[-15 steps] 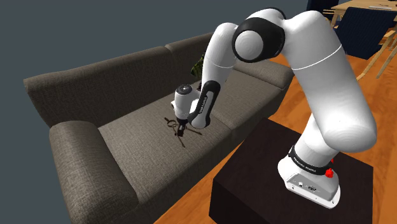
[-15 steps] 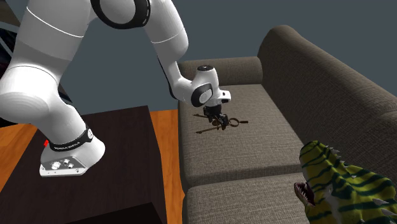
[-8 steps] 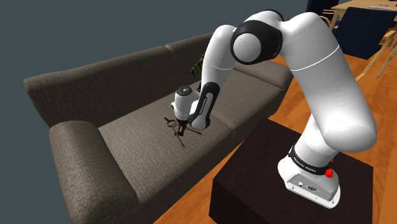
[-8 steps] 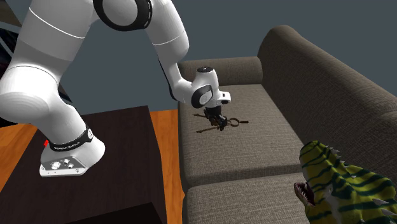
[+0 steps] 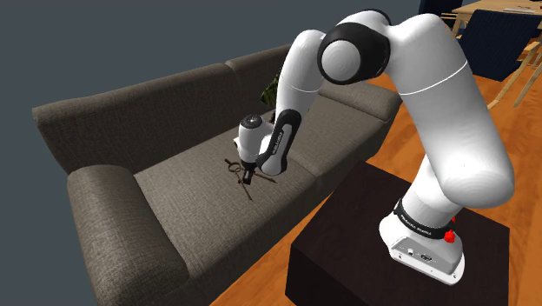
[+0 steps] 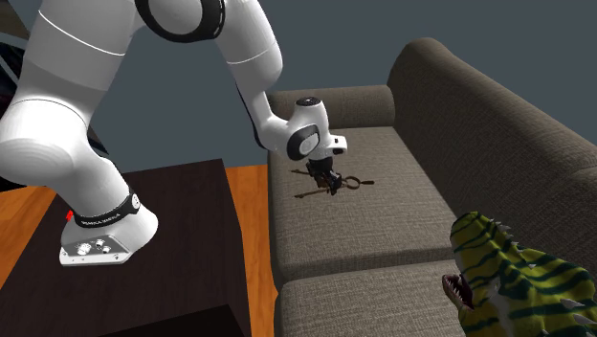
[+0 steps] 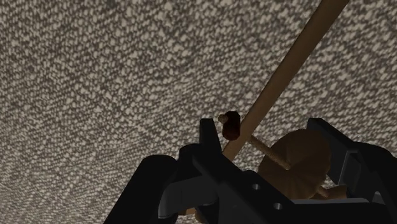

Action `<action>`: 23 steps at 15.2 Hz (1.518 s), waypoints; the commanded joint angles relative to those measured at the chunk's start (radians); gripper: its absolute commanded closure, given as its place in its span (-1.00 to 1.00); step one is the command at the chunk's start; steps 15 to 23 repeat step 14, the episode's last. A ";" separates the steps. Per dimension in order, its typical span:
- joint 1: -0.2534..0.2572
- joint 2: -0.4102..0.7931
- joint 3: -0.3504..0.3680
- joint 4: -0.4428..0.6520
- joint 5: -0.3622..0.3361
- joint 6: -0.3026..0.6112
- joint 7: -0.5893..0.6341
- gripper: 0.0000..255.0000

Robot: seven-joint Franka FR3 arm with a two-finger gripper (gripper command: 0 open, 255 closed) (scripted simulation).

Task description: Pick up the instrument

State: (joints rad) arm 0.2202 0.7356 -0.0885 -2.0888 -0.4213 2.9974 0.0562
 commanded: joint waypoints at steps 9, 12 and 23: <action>-0.033 -0.137 0.040 -0.056 0.016 -0.083 -0.035 1.00; -0.044 -0.177 0.054 -0.070 0.024 -0.111 -0.047 1.00; -0.045 -0.179 0.054 -0.071 0.025 -0.112 -0.048 1.00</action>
